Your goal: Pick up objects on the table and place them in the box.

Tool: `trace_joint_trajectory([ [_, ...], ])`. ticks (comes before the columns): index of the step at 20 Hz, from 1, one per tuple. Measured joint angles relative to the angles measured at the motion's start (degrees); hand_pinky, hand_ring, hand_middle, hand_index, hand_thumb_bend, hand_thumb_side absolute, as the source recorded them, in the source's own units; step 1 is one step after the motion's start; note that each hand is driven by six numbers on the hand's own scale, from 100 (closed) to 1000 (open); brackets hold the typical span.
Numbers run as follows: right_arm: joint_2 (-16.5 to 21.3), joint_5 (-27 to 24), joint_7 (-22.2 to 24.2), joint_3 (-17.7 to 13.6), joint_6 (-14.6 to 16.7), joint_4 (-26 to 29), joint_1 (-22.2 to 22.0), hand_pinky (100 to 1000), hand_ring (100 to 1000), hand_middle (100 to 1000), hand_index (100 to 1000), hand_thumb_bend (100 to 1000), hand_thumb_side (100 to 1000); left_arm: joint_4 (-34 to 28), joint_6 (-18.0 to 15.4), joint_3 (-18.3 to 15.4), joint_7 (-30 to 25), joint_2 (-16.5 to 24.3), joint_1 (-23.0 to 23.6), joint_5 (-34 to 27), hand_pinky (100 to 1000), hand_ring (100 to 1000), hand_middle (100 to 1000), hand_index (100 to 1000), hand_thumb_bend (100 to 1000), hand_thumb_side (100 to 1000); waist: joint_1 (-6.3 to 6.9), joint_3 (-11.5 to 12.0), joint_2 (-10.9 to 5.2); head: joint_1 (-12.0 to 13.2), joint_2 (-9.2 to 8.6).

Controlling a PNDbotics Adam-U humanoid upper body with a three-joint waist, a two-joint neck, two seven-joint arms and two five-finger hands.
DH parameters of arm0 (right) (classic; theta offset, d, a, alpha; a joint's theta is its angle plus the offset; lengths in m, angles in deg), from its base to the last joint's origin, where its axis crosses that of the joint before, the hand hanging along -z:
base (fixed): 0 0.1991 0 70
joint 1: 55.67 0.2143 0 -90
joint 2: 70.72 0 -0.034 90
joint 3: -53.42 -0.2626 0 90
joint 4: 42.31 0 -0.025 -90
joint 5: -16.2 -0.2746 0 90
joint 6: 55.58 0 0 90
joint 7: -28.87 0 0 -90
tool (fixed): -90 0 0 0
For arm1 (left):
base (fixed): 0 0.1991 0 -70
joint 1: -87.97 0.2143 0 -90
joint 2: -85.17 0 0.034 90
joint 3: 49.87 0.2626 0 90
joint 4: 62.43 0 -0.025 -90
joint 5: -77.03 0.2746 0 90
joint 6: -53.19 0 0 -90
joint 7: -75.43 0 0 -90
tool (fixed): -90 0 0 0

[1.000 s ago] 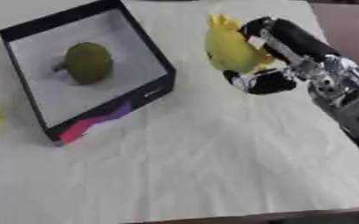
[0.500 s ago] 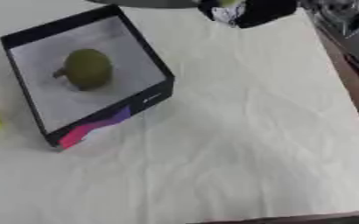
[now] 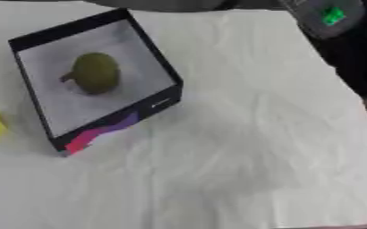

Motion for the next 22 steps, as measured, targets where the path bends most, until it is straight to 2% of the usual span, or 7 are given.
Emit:
trace_joint_trajectory([
  [6,-4.9,5.1,-2.0,1.6,2.7,-8.8,2.6,876,845,547,737,410,444,0.0,0.2,1.1,-1.3,0.0,-2.4,-1.2,830,731,748,799,100,638,-0.33,4.5,0.06,-4.2,0.01],
  [11,-7.7,8.8,-2.4,3.1,5.2,-12.2,2.9,877,850,554,738,398,478,0.0,0.4,1.6,-1.9,0.0,-2.9,-1.8,830,730,747,799,100,642,-0.36,5.3,0.07,-5.8,0.03],
  [12,-8.2,9.3,-2.1,3.4,5.7,-12.6,2.6,879,852,556,740,592,423,0.0,0.4,1.7,-2.0,0.0,-3.0,-1.9,830,730,747,799,100,643,-0.41,5.3,0.07,-6.0,0.03],
  [13,-8.7,9.7,-1.7,3.7,6.2,-12.8,2.0,881,855,563,743,404,497,0.0,0.5,1.8,-2.0,0.0,-3.0,-2.0,830,730,747,799,100,645,-0.52,5.3,0.07,-6.1,0.03],
  [18,-10.4,11.6,1.2,5.2,8.9,-13.4,-0.2,891,873,589,761,434,559,0.0,0.7,1.8,-2.3,0.0,-3.0,-2.0,830,729,746,799,100,650,-0.89,5.3,0.07,-6.2,0.03],
  [22,-11.1,13.9,4.6,5.8,11.4,-15.0,-1.1,902,916,677,812,459,632,0.0,0.7,1.8,-2.3,0.0,-2.7,-2.0,830,729,746,799,100,651,-0.98,5.2,0.08,-6.2,0.03],
])
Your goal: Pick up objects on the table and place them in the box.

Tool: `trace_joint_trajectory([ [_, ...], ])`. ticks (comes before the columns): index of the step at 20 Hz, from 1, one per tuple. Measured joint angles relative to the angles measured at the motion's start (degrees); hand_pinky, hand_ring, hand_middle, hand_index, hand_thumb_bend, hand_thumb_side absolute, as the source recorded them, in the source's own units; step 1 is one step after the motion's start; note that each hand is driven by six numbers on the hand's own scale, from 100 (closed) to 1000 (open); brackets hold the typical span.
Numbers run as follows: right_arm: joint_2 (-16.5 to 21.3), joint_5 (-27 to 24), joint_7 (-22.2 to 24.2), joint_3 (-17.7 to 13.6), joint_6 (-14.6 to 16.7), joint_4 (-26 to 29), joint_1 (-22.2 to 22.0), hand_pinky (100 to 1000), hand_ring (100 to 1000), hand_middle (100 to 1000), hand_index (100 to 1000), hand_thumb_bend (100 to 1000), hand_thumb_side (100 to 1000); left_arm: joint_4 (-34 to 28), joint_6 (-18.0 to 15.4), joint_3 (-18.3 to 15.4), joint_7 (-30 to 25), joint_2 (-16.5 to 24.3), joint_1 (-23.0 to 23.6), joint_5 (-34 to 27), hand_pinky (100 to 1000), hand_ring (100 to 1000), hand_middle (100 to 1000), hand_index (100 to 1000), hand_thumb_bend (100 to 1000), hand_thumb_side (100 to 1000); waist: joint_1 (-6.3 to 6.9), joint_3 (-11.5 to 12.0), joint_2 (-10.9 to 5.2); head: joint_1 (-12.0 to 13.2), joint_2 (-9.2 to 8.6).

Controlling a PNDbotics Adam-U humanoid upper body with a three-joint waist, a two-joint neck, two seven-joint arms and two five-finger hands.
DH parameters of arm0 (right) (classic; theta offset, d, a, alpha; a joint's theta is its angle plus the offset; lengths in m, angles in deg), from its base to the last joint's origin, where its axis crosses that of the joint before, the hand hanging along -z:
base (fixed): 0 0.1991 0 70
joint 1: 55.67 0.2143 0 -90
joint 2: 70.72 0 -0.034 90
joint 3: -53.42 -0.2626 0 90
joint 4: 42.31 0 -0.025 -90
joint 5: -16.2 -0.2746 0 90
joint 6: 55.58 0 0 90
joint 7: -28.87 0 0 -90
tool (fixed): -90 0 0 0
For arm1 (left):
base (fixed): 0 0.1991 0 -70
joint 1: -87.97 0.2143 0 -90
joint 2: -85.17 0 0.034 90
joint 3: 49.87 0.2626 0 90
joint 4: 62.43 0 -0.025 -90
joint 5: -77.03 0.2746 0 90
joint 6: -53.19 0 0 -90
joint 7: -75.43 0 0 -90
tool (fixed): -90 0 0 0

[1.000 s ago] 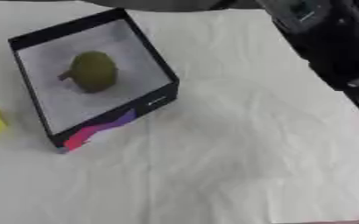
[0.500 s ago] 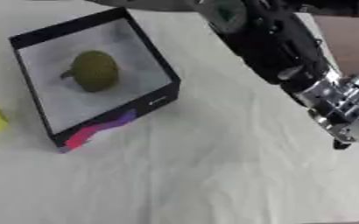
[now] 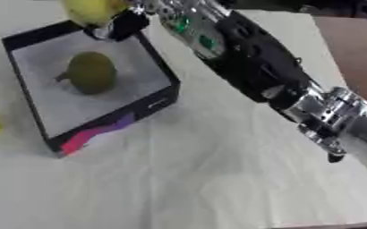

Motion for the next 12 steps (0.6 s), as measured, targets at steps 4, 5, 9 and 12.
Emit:
trace_joint_trajectory([
  [4,0.0,1.5,4.1,0.2,2.7,-0.5,-0.3,942,1000,797,899,453,611,0.0,0.0,0.0,0.0,0.0,0.1,0.0,830,728,746,799,100,654,0.0,-0.2,0.0,0.0,0.0],
  [5,0.0,1.7,5.0,0.1,3.3,-0.5,-0.4,952,1000,809,918,455,602,0.0,0.0,0.0,0.0,0.0,0.2,0.1,830,728,746,799,100,654,0.0,-0.3,0.0,0.0,0.01],
  [9,0.2,0.8,6.3,-1.6,3.2,0.8,-0.5,950,1000,785,921,343,451,0.0,0.1,0.0,0.1,0.0,0.8,0.3,829,727,745,798,100,658,0.0,-1.1,0.0,0.1,0.03],
  [12,2.3,-4.0,3.9,-4.9,0.6,4.9,-0.5,945,1000,761,918,301,314,0.0,0.1,-0.2,0.4,0.0,1.4,0.6,829,727,745,799,104,642,0.0,-1.9,0.0,0.9,0.07],
])
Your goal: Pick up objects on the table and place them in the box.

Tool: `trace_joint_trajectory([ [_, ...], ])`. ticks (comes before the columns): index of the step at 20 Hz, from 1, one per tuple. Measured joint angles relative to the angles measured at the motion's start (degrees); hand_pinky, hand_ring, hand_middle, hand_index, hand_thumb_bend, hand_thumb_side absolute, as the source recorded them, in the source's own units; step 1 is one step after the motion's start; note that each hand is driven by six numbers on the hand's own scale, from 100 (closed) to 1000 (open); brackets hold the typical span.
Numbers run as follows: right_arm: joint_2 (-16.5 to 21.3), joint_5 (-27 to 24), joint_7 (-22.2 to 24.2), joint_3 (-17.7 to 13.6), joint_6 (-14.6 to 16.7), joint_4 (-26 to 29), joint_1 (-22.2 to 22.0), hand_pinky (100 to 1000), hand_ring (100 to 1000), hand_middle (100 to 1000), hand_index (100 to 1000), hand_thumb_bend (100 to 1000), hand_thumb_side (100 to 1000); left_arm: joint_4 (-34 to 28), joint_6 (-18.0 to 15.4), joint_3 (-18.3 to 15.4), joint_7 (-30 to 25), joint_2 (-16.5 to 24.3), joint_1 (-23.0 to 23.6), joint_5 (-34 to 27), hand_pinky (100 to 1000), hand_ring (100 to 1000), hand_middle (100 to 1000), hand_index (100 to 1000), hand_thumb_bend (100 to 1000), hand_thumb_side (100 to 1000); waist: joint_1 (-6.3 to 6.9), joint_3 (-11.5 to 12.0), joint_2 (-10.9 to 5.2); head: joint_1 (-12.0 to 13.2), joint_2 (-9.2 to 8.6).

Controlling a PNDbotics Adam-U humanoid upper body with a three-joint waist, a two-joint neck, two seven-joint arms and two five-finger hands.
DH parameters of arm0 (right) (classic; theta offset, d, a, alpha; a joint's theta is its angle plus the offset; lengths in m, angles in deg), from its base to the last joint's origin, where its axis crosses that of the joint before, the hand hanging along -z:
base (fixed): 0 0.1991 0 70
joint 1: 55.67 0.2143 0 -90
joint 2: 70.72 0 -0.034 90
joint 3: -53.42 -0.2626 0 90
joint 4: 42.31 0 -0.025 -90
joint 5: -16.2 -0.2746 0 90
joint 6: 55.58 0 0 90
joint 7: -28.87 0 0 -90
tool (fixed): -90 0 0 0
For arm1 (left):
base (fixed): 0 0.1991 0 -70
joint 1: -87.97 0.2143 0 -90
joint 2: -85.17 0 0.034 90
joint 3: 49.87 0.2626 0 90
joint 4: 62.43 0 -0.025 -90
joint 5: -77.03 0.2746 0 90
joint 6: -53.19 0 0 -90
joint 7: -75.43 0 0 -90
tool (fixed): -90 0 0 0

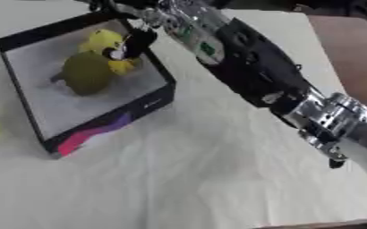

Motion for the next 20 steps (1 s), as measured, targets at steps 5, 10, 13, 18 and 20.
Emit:
trace_joint_trajectory([
  [5,7.9,-11.1,-7.3,-7.5,-7.1,9.8,-2.8,941,1000,735,923,100,100,0.0,-0.8,-1.0,1.6,0.0,1.0,0.7,829,727,746,799,108,644,0.0,-2.0,0.0,2.3,0.09],
  [10,14.9,-25.8,-18.0,-16.5,-11.9,18.6,-12.1,936,1000,703,906,100,100,0.0,-0.6,-1.5,2.4,0.0,2.5,1.3,829,726,744,798,104,659,0.0,-4.8,0.0,6.0,0.18],
  [13,17.4,-36.5,-27.6,-22.4,-11.8,22.9,-19.4,935,1000,685,904,100,118,0.0,-0.3,-1.7,2.6,0.0,3.0,1.8,829,725,744,798,102,663,0.0,-7.2,0.0,8.5,0.17],
  [18,18.3,-49.9,-40.2,-28.6,-5.7,24.6,-27.9,926,1000,710,909,100,174,0.0,-0.1,-2.0,2.7,-0.1,4.2,2.4,828,724,744,797,100,673,0.02,-10.0,-0.01,12.0,-0.01],
  [20,17.0,-53.1,-44.1,-31.1,-1.3,24.6,-33.6,926,1000,716,911,100,187,0.0,0.2,-2.0,2.6,-0.2,4.4,2.9,828,724,744,798,100,674,0.04,-11.9,-0.01,13.9,-0.07],
])
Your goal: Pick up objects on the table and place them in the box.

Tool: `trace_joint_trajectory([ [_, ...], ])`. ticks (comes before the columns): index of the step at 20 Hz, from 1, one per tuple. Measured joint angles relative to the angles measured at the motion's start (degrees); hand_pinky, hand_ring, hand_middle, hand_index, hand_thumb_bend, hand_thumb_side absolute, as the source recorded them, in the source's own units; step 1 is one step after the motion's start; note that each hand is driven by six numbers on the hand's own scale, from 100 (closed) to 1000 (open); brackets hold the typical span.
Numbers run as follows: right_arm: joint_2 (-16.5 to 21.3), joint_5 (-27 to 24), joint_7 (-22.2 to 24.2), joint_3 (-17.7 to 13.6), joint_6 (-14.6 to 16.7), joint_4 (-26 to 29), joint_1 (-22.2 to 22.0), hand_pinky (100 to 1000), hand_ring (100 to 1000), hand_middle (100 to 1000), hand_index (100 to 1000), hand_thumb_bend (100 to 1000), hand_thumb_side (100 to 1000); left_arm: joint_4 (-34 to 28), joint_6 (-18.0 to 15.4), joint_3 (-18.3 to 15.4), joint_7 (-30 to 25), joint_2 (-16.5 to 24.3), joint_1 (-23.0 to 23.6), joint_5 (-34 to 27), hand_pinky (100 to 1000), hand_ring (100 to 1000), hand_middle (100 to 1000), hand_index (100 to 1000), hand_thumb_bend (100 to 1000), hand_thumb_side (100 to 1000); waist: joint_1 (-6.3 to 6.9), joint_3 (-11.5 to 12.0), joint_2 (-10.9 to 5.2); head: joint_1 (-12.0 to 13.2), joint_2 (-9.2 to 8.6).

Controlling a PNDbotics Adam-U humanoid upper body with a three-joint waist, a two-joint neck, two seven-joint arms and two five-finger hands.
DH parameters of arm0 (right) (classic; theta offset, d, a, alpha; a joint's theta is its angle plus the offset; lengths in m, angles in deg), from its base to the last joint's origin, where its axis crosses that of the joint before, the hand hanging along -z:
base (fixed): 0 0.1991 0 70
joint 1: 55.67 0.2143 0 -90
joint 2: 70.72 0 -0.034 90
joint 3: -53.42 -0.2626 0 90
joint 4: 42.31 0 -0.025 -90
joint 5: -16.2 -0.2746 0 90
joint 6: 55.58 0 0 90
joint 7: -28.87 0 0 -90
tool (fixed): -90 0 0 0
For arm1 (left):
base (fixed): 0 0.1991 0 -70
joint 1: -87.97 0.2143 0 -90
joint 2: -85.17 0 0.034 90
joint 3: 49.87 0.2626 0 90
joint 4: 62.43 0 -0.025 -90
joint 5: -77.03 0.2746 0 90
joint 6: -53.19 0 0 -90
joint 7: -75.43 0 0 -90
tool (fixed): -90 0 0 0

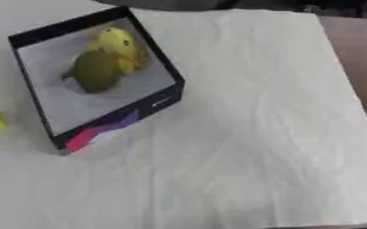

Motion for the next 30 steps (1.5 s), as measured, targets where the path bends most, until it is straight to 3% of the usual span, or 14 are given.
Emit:
trace_joint_trajectory([
  [6,-9.2,-2.7,-7.8,-4.7,11.7,0.1,-12.7,924,1000,708,897,100,286,0.0,0.3,-0.1,-0.6,-0.5,0.9,2.0,826,723,748,800,100,673,0.75,-2.3,0.0,5.0,-0.28],
  [11,-16.6,-1.7,-13.0,-6.7,17.5,0.1,-17.0,923,1000,690,886,100,345,0.1,0.2,0.1,-2.6,-0.9,1.3,3.7,828,727,774,815,100,657,2.19,-3.2,0.0,8.2,-0.56],
  [16,-19.4,-0.5,-15.4,-7.3,17.9,0.1,-18.4,923,1000,685,885,100,385,1.8,0.1,0.9,-10.0,2.8,3.6,9.8,831,750,812,863,100,587,3.7,-3.6,0.0,9.6,-0.75],
  [20,-19.9,0.4,-16.2,-7.3,17.1,0.1,-19.4,923,1000,679,885,100,410,5.0,2.0,2.6,-19.1,9.8,7.5,17.6,863,782,827,894,105,697,4.19,-3.8,0.0,9.7,-0.77],
  [25,-20.2,0.9,-16.6,-7.3,15.7,0.1,-19.8,922,1000,674,883,100,410,8.8,7.5,7.1,-30.0,16.9,10.7,19.5,894,817,846,911,264,620,5.29,-3.2,0.0,9.5,-0.77],
  [30,-20.2,1.3,-16.4,-7.3,15.0,0.1,-19.8,921,1000,671,882,100,415,8.4,12.9,11.2,-33.7,21.1,11.5,23.7,886,831,849,910,481,546,5.72,-3.4,0.0,9.7,-0.71],
])
